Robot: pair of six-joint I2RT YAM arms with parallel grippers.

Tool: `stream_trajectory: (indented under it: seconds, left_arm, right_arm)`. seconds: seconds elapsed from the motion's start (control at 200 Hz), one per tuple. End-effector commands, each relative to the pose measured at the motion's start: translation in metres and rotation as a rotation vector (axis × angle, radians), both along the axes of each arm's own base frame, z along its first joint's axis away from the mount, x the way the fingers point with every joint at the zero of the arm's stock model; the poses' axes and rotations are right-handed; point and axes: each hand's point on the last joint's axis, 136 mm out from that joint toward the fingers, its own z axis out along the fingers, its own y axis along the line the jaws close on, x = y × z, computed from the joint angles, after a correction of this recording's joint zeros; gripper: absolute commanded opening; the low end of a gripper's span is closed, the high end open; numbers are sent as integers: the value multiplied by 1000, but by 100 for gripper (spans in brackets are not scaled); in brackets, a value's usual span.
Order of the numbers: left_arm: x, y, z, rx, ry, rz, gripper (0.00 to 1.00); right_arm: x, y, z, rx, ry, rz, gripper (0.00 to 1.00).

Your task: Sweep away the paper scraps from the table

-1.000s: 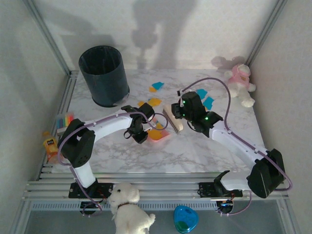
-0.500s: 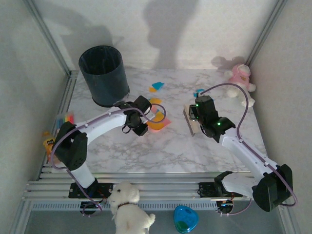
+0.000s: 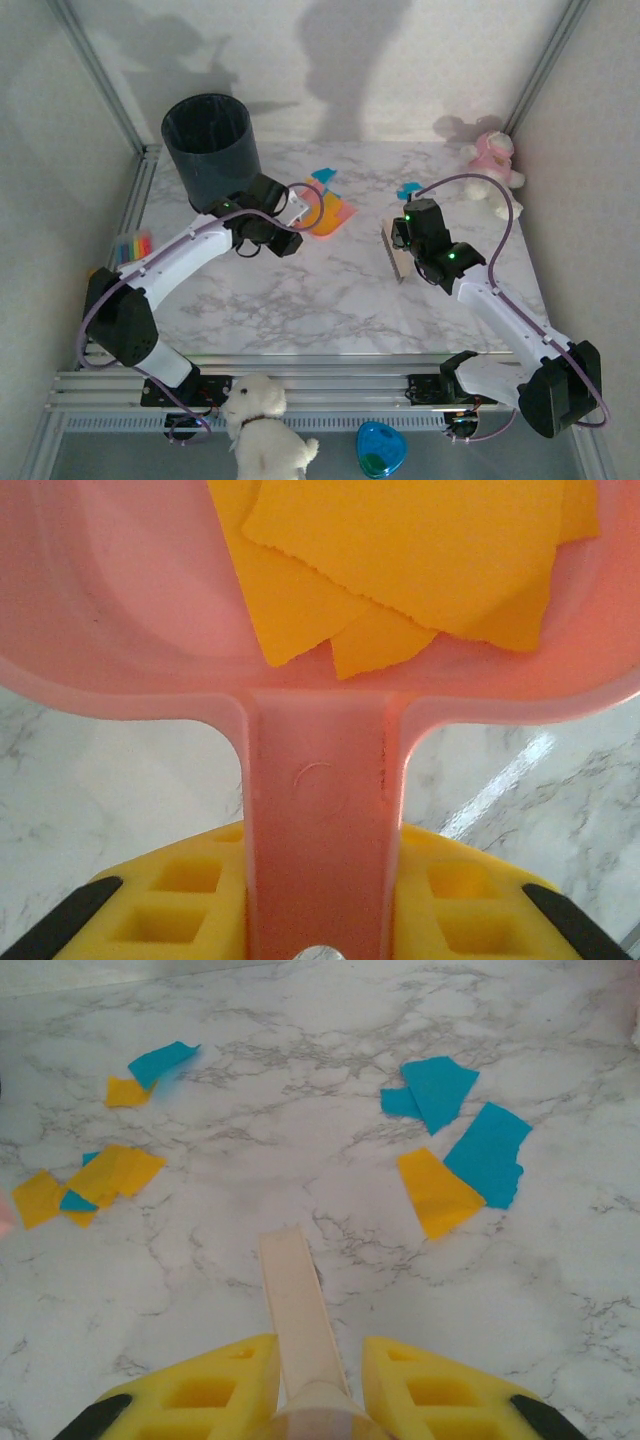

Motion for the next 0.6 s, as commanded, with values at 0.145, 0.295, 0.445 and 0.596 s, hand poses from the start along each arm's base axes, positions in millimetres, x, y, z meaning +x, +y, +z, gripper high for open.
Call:
stream_trajectory:
  seconds: [0.145, 0.295, 0.445, 0.596]
  left_arm:
    - [19, -5, 73, -174, -124, 5, 0]
    - [32, 2, 102, -223, -171, 33, 0]
    - [43, 11, 127, -262, -217, 56, 0]
    - [59, 25, 146, -313, -229, 102, 0]
  right_arm:
    - [4, 3, 3, 42, -4, -4, 0]
    - [4, 5, 2, 48, 0, -1, 0]
    - [4, 6, 0, 52, 6, 6, 0]
    - [4, 7, -1, 51, 11, 11, 0]
